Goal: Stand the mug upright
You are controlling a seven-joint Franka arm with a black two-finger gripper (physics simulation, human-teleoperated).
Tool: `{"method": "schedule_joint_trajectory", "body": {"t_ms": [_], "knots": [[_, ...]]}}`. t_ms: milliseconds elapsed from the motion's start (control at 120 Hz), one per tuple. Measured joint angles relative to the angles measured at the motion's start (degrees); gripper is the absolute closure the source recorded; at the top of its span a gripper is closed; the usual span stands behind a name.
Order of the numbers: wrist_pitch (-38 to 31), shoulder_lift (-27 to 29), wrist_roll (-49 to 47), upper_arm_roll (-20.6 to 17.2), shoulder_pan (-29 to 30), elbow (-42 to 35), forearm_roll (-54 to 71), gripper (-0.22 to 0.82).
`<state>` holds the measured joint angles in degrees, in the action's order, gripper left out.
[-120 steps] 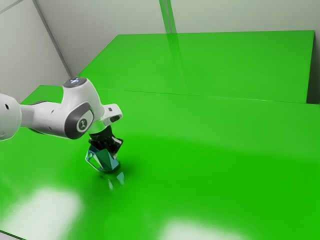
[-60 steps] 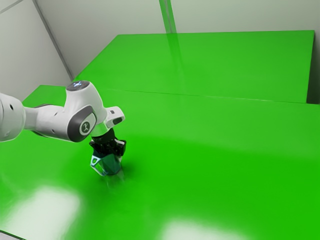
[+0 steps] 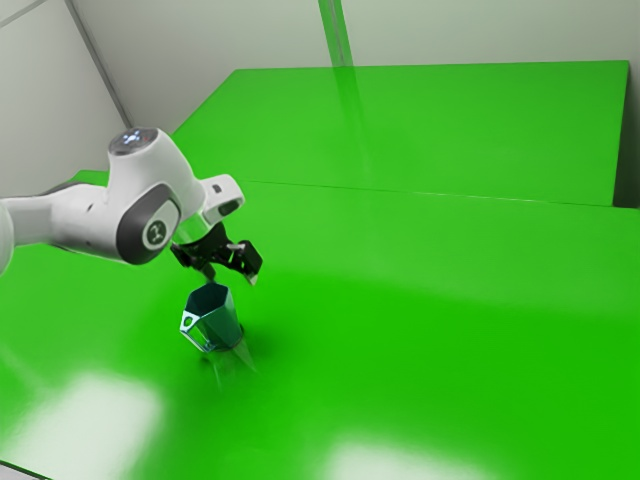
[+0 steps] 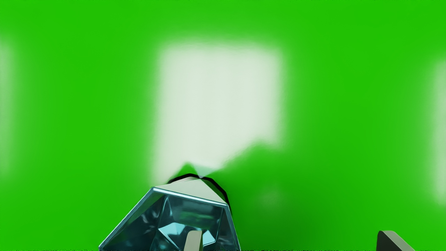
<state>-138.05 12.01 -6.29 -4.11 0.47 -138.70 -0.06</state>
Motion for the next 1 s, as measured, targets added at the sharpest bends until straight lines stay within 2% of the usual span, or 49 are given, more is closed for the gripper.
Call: {"method": "schedule_joint_trajectory", "body": {"t_ms": [100,308,525,717,1000], "knots": [[3.2,-0.4,0.1,-0.1,0.0,4.0,0.0,0.05],[16.8,-4.0,0.2,-0.4,-0.3,18.5,0.0,0.03],[28.2,-7.1,0.2,-0.4,-0.3,28.0,0.0,0.03],[35.2,-9.4,0.3,-1.5,0.7,34.7,0.3,0.02],[41.7,-10.8,0.3,-1.9,0.3,41.8,0.6,0.02]]}}
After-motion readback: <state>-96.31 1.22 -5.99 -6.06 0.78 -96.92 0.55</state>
